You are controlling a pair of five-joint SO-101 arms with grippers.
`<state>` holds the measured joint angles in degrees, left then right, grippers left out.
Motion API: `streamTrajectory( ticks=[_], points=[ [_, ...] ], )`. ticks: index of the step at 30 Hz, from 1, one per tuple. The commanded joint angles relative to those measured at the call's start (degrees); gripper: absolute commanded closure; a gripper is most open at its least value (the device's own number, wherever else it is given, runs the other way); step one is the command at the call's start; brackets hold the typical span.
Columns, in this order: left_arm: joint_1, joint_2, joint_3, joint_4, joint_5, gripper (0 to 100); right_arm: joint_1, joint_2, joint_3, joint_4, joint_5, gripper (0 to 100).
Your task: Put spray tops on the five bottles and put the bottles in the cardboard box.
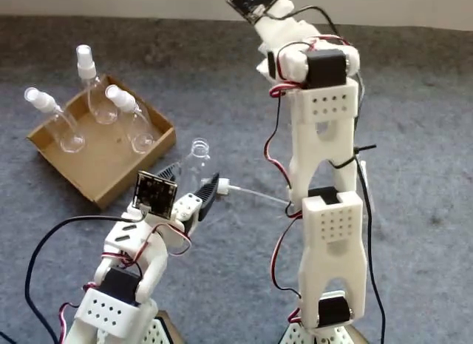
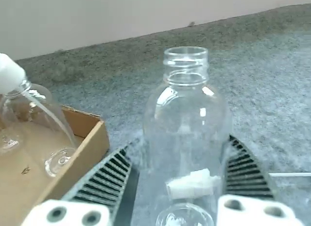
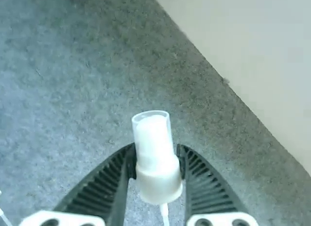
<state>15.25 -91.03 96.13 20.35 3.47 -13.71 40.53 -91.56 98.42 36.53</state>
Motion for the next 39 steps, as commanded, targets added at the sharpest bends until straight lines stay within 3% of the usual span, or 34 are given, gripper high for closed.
streamTrajectory(
  ticks=[1,6,8,17,27,39],
  points=[
    [5.32,-0.92,1.63,-1.41,0.53,87,1.19,-1.01,-9.71,2.95,-9.05,92.9],
    [10.68,-0.92,1.63,-1.41,0.26,87,3.74,-1.01,-10.86,2.86,-27.25,92.9],
    [13.05,-0.92,1.63,-1.49,0.26,87,4.00,-1.27,-10.86,2.86,-30.77,92.9],
    [15.25,-0.92,1.63,-1.58,0.18,87,4.18,-18.24,-7.34,2.95,-30.95,92.9],
    [16.13,-0.92,1.63,-2.55,0.18,87,3.91,-45.85,28.70,2.68,-31.21,92.9],
    [29.41,-0.92,1.63,-7.82,0.18,87,3.82,-72.31,46.64,2.59,-31.38,92.9]
  ],
)
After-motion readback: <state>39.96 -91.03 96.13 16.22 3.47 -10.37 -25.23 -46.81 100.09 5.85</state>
